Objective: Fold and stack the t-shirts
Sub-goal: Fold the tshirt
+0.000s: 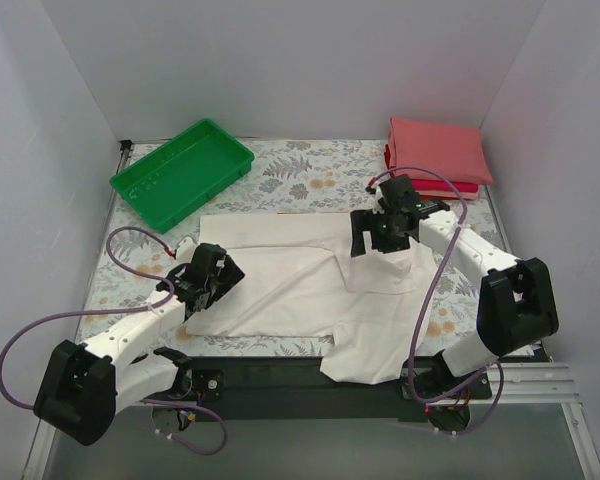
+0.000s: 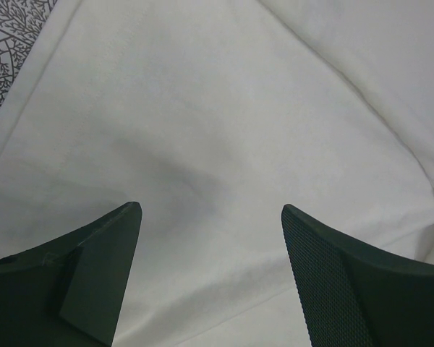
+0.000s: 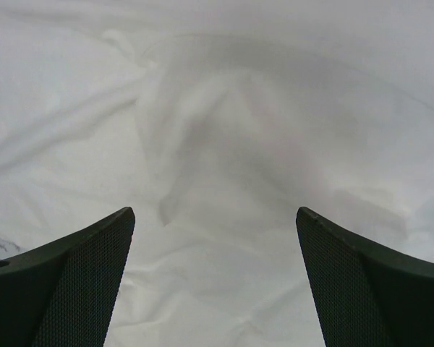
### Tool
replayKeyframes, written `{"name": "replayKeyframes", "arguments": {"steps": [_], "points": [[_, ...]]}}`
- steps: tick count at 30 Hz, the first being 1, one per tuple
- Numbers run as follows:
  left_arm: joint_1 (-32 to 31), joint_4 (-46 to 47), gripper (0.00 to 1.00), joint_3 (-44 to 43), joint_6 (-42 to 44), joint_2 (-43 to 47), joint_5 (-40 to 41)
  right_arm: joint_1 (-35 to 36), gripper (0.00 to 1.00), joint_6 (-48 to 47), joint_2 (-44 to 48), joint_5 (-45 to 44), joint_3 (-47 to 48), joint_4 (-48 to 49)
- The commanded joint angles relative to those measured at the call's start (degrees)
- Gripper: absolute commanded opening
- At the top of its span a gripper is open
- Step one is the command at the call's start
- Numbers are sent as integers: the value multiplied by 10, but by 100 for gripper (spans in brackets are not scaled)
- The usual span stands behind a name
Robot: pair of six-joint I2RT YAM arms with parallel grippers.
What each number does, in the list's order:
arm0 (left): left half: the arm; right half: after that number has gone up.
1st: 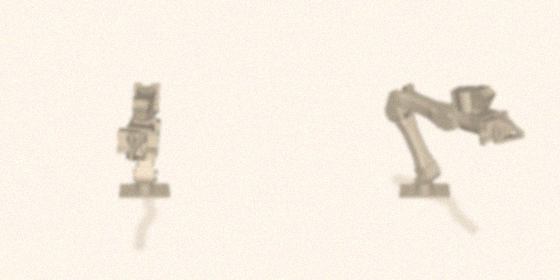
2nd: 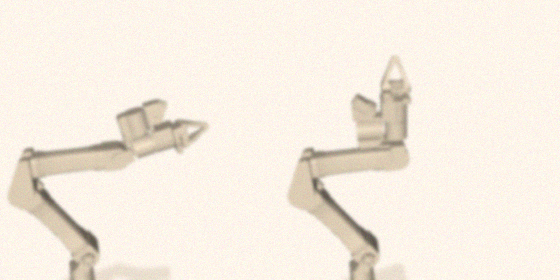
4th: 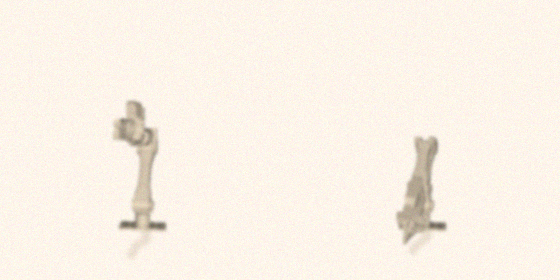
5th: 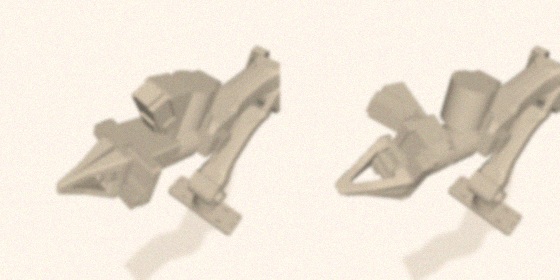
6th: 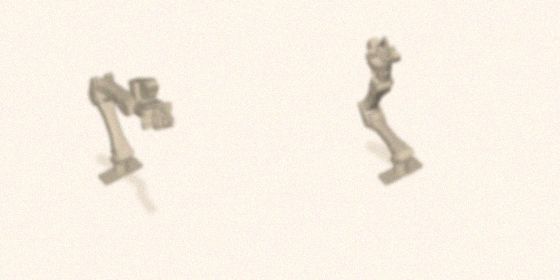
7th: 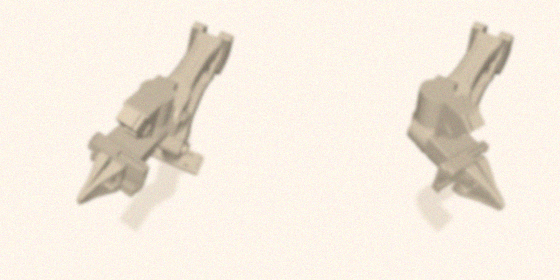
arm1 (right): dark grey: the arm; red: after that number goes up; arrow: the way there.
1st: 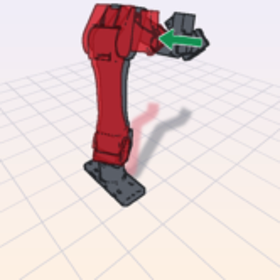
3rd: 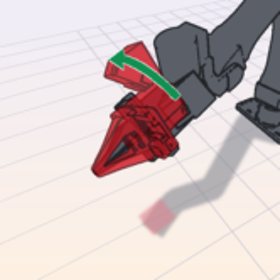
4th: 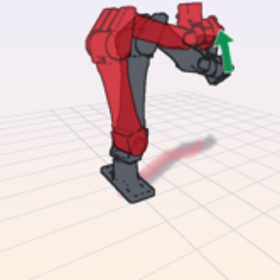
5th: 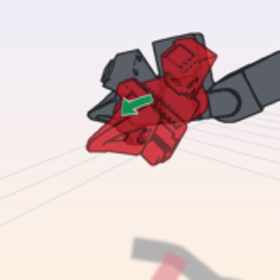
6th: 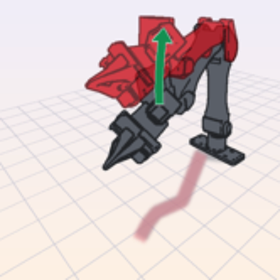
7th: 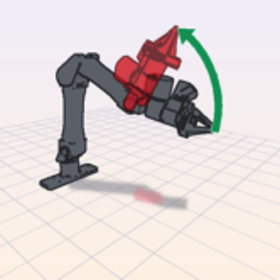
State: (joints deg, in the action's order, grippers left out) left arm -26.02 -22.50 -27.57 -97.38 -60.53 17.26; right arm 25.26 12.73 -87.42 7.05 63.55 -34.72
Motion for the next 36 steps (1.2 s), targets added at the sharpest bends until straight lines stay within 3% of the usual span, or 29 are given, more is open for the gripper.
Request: {"name": "replayKeyframes", "arguments": {"steps": [1, 6, 15, 20, 29, 36], "points": [[-3, -2, 78, -35, -3, 12, 21, -64, 98, 10, -6, 24, -11, 55], [-3, 4, 78, -45, -7, -16, 30, -119, 98, -16, -97, -8, 33, 80], [-1, 13, 80, -39, -11, -62, 49, -144, 98, -65, -243, -87, 129, 104], [2, 5, 80, -48, -18, -101, 63, -158, 98, -89, -300, -47, 172, 117], [23, 25, 81, -66, -8, -179, 53, -157, 98, -124, -257, -28, 200, 128], [48, -36, 81, -91, -18, -148, 61, -158, 98, -83, -91, -54, 142, 131]]}}
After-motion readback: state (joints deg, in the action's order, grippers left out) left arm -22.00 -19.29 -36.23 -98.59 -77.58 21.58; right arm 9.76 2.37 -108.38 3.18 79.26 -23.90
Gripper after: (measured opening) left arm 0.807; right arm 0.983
